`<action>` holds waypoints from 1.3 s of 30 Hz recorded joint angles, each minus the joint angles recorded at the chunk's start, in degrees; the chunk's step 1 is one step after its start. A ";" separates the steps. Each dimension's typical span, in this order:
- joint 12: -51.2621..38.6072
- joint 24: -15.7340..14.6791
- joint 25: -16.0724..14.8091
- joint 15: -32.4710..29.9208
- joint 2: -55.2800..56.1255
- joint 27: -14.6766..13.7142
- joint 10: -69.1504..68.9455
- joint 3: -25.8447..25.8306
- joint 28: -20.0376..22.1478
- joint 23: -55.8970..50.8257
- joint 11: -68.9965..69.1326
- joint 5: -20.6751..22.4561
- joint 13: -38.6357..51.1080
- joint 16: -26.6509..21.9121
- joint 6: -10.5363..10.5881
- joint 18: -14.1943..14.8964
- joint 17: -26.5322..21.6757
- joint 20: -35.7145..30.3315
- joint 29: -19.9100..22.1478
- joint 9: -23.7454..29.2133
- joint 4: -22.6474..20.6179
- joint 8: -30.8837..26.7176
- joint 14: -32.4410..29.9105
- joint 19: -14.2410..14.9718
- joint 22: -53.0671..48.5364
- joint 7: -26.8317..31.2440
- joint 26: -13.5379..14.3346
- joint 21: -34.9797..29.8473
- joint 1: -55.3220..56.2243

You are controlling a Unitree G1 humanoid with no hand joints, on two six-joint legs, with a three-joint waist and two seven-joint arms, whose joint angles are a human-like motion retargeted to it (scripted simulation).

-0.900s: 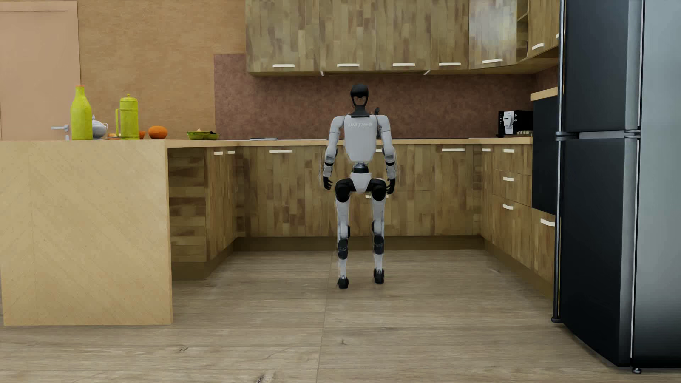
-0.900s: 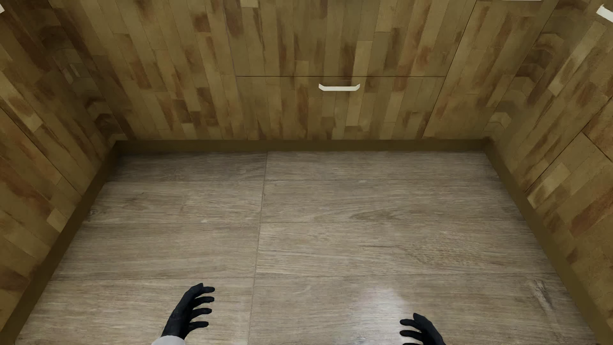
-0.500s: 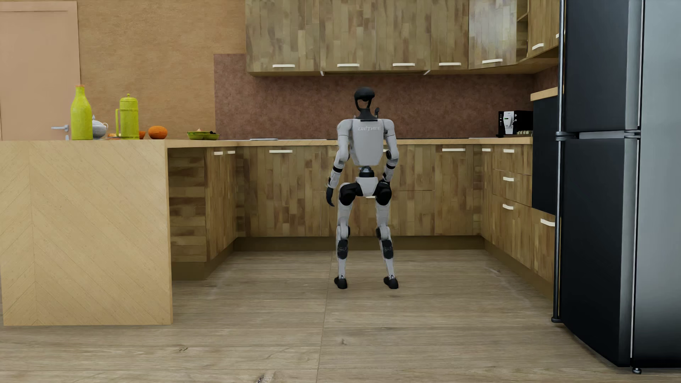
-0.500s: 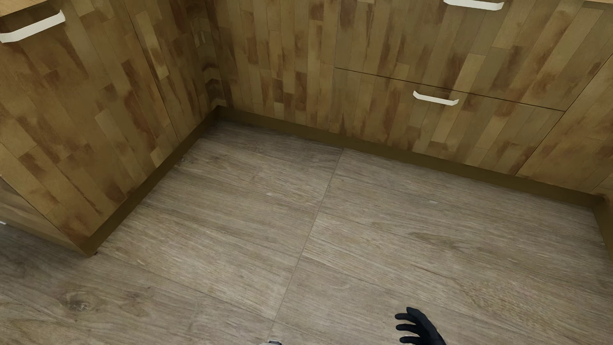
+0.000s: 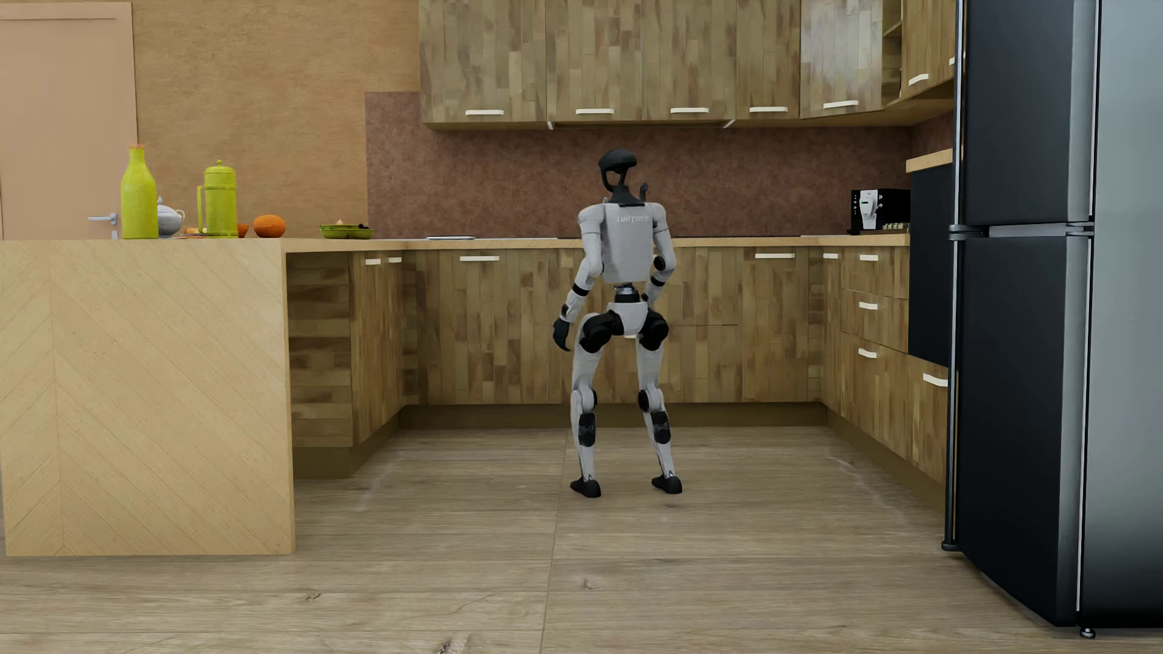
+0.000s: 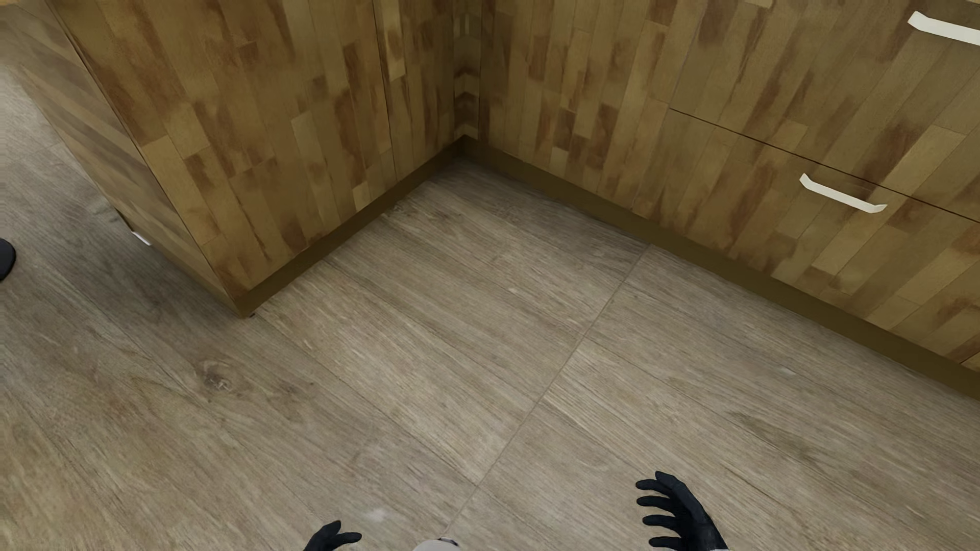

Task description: Pivot left

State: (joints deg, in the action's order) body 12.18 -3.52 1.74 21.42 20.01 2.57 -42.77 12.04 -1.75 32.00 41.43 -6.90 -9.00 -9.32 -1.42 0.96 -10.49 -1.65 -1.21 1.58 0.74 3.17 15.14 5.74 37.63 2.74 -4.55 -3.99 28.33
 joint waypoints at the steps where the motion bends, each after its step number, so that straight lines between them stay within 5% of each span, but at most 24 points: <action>1: -0.24 -0.21 -0.48 -0.35 0.60 -1.25 -0.05 0.37 -0.28 -0.94 1.90 -0.18 -0.97 0.52 0.17 -0.06 0.20 0.29 -0.75 0.28 -0.55 -0.30 -0.02 0.10 -0.78 0.57 -0.51 -0.30 0.01; 3: 1.62 0.71 -0.66 -3.13 3.74 -0.90 1.54 -0.21 -0.53 -0.67 7.93 0.17 -0.04 0.51 -0.17 0.07 0.92 -0.12 -1.88 1.04 -2.18 -3.21 -1.34 -0.32 0.65 2.06 0.23 -0.63 -0.12; 5: 5.08 -1.07 0.39 -0.48 3.82 0.66 3.33 -1.02 2.08 -0.10 1.66 -0.23 1.69 1.24 -1.61 0.39 1.53 0.86 -2.95 0.81 -4.00 -6.18 -2.62 -2.50 -0.26 2.26 4.50 -0.46 0.13; 7: 2.24 -1.15 0.66 -1.08 2.66 -0.18 3.98 3.18 2.74 0.35 0.38 -0.33 -1.75 2.85 1.13 0.53 -1.73 -0.83 -2.49 0.88 -3.14 -5.62 -3.10 4.36 -0.31 2.03 5.75 0.20 -0.45; 10: 1.44 -0.02 -0.40 -1.21 0.76 1.79 3.66 2.55 -0.35 0.62 -0.71 -0.58 -0.99 1.24 4.26 0.80 0.03 -0.90 -0.84 0.17 -0.98 -3.19 -2.01 -0.37 -0.04 0.34 1.82 0.35 -0.58; 14: 1.67 0.55 -0.82 -2.76 -0.99 0.42 7.95 4.71 -1.56 1.11 -4.57 -2.49 -2.07 2.89 3.81 -1.50 -1.15 0.71 -1.32 -1.17 -2.05 -1.00 -0.88 0.40 -0.98 0.27 -3.50 0.40 -1.60; 17: 1.75 0.34 -0.99 -0.66 -0.02 -0.29 9.50 4.42 -0.39 0.08 -1.07 -2.83 -1.26 1.37 2.88 1.62 -0.12 -0.04 -2.11 -0.05 -1.19 -0.17 -7.42 -0.09 -0.27 -0.10 -2.79 0.28 -1.86; 22: 1.53 0.82 -3.11 -0.70 -0.84 1.78 9.40 5.01 -0.41 -0.42 -1.93 -2.62 -1.70 2.60 2.29 0.65 0.25 -0.27 -3.27 0.38 -0.91 0.66 -5.79 -0.36 -0.69 0.37 -2.15 -1.50 -1.16; 23: 1.42 1.16 -3.25 -0.73 -0.32 2.15 8.93 5.33 -0.44 -0.27 -2.07 -2.38 -1.72 2.41 2.33 2.25 -1.16 0.04 -3.65 -0.46 -0.61 1.09 -5.06 -0.47 -0.75 0.64 -1.67 -1.04 -0.02; 24: 1.64 1.98 -2.83 -0.46 -0.79 2.10 8.28 5.47 -0.08 0.43 -1.92 -2.64 -1.13 2.59 2.36 0.16 -0.79 -1.16 -3.73 -0.20 -0.46 1.65 -4.28 -0.47 -1.12 0.24 -1.53 0.30 0.13; 26: 1.85 2.82 -1.40 0.26 -0.53 1.23 8.18 5.27 0.73 0.68 -0.85 -3.12 0.21 1.95 1.94 1.32 0.44 -1.33 -3.13 -0.29 -0.37 1.99 -4.56 -0.51 -0.45 -0.20 -1.22 -0.19 0.32; 29: 3.16 0.08 0.38 0.85 -1.22 -0.72 11.32 4.36 3.82 0.77 -1.49 -2.52 -1.96 1.79 0.91 1.62 2.02 -1.89 -2.15 -0.04 -1.50 0.02 -7.30 -0.43 0.01 1.27 0.67 -2.34 -0.50; 31: 3.98 -1.48 -1.03 -0.24 -1.75 0.85 12.24 6.57 3.75 1.43 -3.46 -2.87 -2.23 2.20 1.43 1.08 -1.94 -1.53 -3.29 0.03 -1.71 0.44 -4.61 -0.45 -1.20 1.00 1.43 -0.17 -0.43; 33: 3.23 -0.55 -2.00 -0.57 -3.22 2.03 6.65 5.44 1.80 2.13 -4.39 -2.92 0.92 0.47 3.32 -7.47 -2.97 -0.34 -4.42 0.47 0.37 2.03 4.93 -0.42 0.07 -2.11 0.13 1.12 1.17; 34: 2.52 1.49 -2.00 1.00 -2.87 1.61 2.61 4.01 1.20 2.19 -1.82 -3.46 1.32 0.77 4.36 -8.12 -2.73 0.32 -4.44 0.44 1.36 2.57 7.74 -0.08 -0.50 -3.32 -1.07 1.70 2.24; 35: 1.74 3.95 -1.55 2.96 -1.95 1.73 0.80 2.28 0.83 0.97 1.51 -3.91 0.95 0.13 4.92 4.17 -1.37 -0.70 -3.81 0.15 2.19 2.67 5.81 0.25 -0.16 -3.12 -1.79 1.18 3.05; 37: 1.56 5.07 0.03 3.95 -0.10 1.19 4.84 0.97 0.41 -1.26 5.27 -3.58 -2.53 1.92 4.24 1.61 1.34 -1.88 -1.43 -1.24 0.47 1.36 -7.38 0.33 -0.91 -1.12 -1.95 -1.44 3.18; 38: 3.59 3.66 0.73 4.04 0.53 1.65 6.58 1.03 1.48 -0.82 5.48 -2.19 -2.82 3.88 2.82 1.56 0.84 -0.55 -0.57 -1.39 -1.13 -2.15 -8.52 -0.94 -2.90 0.38 -0.74 -2.92 3.55; 39: 4.41 0.59 0.90 4.66 -1.45 2.67 5.10 3.33 3.49 2.40 1.48 -2.48 -1.28 2.83 1.91 1.38 -0.71 -1.14 -0.65 -1.08 -1.56 -2.69 -2.26 1.12 -2.04 -0.06 2.74 -1.31 3.99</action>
State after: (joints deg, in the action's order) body 16.59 -2.93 2.64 26.07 18.57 5.25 -37.67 15.37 1.73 34.40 42.91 -9.38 -10.28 -6.49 0.49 2.33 -11.20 -2.79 -1.87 0.50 -0.82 0.49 12.88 6.86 35.59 2.67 -1.81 -5.30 32.32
